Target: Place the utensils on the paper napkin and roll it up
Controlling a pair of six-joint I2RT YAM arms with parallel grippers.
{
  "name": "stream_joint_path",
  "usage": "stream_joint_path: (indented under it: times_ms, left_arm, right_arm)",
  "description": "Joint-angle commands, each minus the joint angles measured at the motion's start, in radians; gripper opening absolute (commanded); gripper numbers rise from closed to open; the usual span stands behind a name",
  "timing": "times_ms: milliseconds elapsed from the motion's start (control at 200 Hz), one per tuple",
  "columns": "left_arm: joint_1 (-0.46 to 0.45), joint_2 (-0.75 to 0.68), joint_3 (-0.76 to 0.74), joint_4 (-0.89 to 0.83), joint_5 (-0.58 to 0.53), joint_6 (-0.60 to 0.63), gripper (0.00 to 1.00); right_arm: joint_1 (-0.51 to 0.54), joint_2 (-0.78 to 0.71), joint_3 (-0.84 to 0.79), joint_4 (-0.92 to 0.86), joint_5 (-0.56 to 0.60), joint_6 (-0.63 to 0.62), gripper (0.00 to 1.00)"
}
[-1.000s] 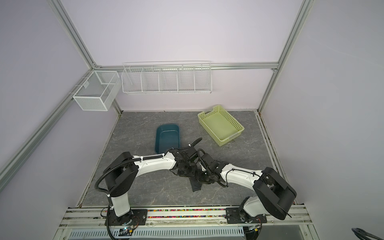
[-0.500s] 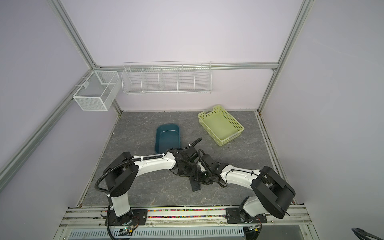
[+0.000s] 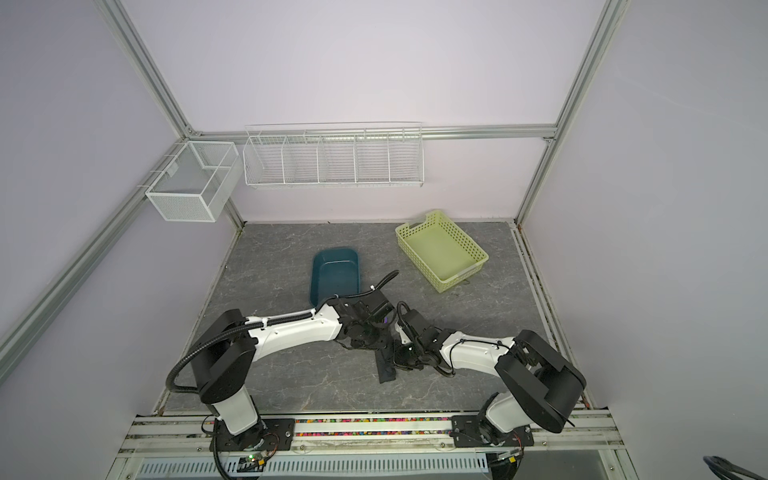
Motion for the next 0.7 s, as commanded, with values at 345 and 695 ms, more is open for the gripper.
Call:
stream_joint_path:
  times_ms: [345,695]
  left_arm:
    - [0.102,-0.344,-0.420,0.428,0.135,-0.185,0.20]
    - [0.103,-0.355,-0.685,0.850,0.240,-0.367,0.43]
  right_arm:
    - [-0.023,-0.014,-0.055,0.036,-0.045,0.089,0.07]
    - [-0.053,-0.073,-0.056,0.051,-0.087,0.126,0.06]
